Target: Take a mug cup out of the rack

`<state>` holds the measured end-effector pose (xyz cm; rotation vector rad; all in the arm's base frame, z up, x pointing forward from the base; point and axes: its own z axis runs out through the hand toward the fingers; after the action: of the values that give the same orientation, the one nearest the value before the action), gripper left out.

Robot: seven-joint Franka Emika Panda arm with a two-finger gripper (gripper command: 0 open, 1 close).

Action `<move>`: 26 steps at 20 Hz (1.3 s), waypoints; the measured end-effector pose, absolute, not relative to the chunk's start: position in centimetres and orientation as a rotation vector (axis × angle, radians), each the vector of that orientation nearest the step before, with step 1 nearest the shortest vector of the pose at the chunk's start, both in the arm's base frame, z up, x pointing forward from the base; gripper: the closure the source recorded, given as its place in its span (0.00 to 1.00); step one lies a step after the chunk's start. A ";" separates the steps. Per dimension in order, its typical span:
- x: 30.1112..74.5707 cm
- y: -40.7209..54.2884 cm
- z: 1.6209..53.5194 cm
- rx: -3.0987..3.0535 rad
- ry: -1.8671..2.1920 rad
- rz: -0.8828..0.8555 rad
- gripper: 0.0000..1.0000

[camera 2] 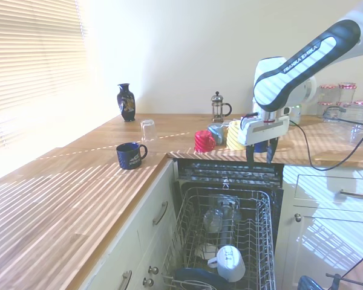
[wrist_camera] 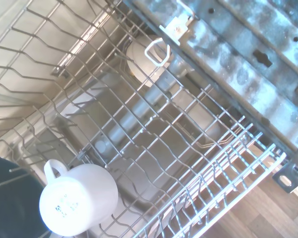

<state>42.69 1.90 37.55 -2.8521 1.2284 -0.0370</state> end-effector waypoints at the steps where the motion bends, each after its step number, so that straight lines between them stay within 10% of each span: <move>1: 42.7 1.9 37.5 -2.855 1.227 -0.037 0.00; 26: 44.2 29.9 14.8 -3.373 0.179 0.065 0.00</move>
<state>44.21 29.87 14.77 -3.3727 0.1788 0.0655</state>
